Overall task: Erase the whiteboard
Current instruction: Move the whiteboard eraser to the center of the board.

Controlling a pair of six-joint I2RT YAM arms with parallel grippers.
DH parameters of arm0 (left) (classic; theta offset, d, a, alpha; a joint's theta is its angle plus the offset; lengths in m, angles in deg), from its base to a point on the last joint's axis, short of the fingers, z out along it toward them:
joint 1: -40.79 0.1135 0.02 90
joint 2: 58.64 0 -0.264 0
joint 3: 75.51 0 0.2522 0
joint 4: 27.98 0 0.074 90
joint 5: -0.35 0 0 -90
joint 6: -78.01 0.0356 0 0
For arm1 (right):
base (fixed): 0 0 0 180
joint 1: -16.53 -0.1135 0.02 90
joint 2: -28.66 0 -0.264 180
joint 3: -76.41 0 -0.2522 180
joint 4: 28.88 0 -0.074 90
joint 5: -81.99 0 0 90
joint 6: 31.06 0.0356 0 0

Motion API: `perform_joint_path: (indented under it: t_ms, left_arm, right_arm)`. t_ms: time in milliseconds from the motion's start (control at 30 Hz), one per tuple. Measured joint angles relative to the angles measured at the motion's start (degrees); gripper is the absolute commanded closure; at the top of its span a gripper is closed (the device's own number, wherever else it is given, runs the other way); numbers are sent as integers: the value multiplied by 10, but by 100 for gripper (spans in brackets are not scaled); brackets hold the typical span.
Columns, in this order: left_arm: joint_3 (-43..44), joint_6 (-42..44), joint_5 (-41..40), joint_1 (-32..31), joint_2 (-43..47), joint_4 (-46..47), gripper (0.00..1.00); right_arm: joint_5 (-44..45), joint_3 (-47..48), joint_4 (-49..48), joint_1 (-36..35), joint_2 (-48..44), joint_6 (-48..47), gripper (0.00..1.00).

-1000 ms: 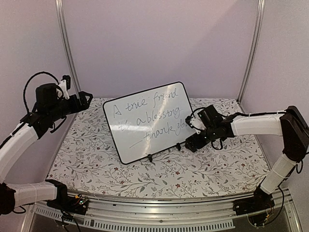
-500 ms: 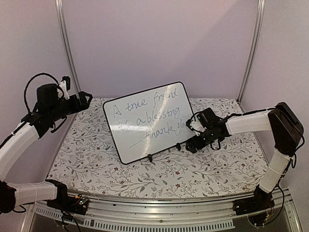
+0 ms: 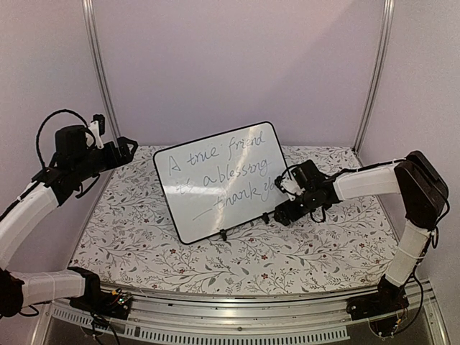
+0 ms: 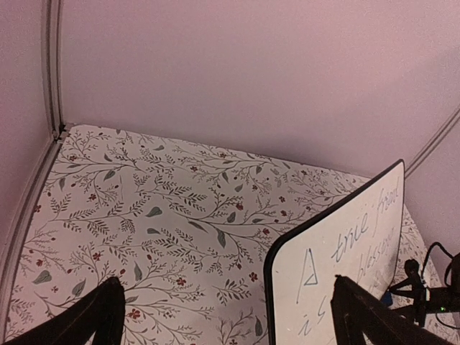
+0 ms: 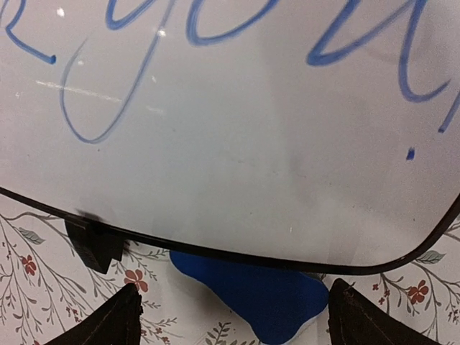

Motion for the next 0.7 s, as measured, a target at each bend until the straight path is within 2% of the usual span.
perform_joint_path:
  t_ms: [233, 367, 533, 700]
  left_arm:
    - [0, 0, 0, 0, 0, 0, 0]
    - [0, 0, 0, 1, 0, 0, 0]
    - [0, -1, 2, 3, 0, 0, 0]
    - [-1, -1, 2, 4, 0, 0, 0]
  right_arm:
    - [-43, -30, 3, 0, -14, 20, 17]
    - [-54, -52, 22, 0, -51, 37, 16]
    - [-27, -53, 31, -1, -104, 48, 15]
    - [1, -17, 38, -1, -78, 45, 13]
